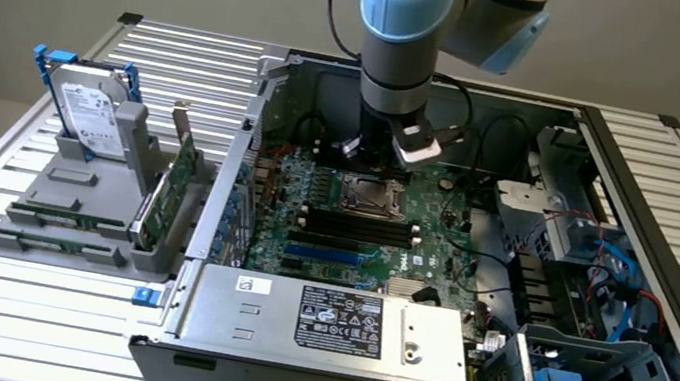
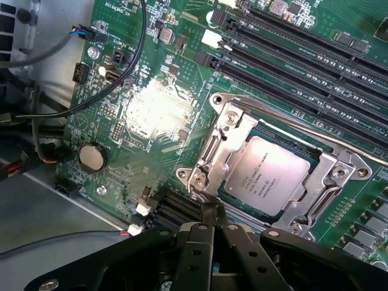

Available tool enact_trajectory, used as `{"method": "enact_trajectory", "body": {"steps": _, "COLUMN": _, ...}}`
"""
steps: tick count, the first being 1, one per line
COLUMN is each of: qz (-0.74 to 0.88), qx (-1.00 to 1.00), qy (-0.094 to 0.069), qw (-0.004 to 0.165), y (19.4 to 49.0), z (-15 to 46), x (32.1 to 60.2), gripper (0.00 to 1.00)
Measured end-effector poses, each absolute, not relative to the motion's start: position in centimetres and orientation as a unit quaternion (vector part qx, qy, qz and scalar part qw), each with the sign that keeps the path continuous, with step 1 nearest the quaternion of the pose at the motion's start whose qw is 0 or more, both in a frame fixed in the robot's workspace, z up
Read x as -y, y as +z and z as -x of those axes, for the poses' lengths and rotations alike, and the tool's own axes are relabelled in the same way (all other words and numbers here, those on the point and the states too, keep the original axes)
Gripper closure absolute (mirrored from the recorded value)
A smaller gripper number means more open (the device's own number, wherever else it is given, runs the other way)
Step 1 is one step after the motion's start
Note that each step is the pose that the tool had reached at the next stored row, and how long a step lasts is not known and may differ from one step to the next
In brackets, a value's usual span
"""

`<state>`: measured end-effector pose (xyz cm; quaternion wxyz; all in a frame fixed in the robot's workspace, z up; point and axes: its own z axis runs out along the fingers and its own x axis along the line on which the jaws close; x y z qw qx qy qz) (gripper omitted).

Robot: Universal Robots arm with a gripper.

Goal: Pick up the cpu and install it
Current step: 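Install the first cpu locking lever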

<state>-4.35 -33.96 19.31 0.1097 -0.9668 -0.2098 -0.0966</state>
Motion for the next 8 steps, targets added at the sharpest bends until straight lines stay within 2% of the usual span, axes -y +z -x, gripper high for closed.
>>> {"method": "enact_trajectory", "body": {"steps": 8, "qz": 0.966, "qx": 0.209, "qy": -0.097, "qw": 0.113, "y": 19.29, "z": 4.18, "x": 33.96, "gripper": 0.89}}
